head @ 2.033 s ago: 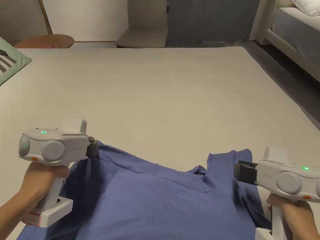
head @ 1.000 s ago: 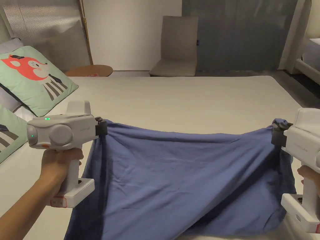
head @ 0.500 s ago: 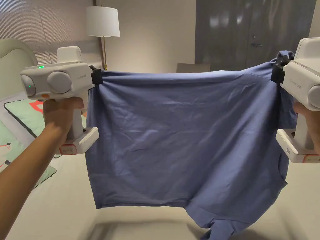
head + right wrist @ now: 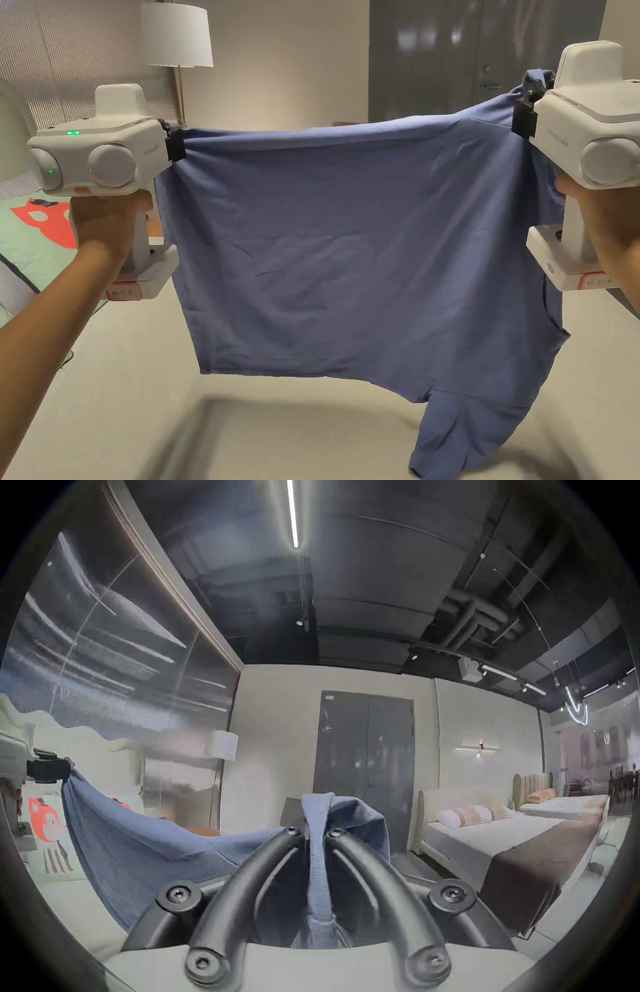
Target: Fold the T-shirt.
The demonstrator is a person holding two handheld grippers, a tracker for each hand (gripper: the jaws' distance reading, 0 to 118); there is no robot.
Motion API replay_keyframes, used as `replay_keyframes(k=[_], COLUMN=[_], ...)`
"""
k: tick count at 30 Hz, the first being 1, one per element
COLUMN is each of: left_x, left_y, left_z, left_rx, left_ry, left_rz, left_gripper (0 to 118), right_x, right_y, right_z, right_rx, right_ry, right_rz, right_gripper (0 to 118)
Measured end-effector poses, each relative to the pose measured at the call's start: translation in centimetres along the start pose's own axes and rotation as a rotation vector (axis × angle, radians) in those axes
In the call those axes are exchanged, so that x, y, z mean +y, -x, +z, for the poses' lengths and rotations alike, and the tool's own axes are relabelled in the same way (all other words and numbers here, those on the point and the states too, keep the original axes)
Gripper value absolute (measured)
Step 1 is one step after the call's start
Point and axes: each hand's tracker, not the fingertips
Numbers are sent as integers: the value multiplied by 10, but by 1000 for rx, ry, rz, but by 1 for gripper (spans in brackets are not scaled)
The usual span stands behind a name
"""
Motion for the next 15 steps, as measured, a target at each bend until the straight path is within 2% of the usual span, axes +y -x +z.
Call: replay_keyframes(k=[8, 15], left_x=[-103, -198], left_y=[4, 7], left_z=[-17, 9], left_rx=[-11, -8], left_ry=[174, 344], left_rz=[-40, -79], left_gripper=[4, 4], right_x=[-102, -194], right_y=[3, 5], right_z=[-2, 26], right_rx=[31, 73], right_ry=[171, 340], right_rz=[0, -22], right_gripper=[4, 4])
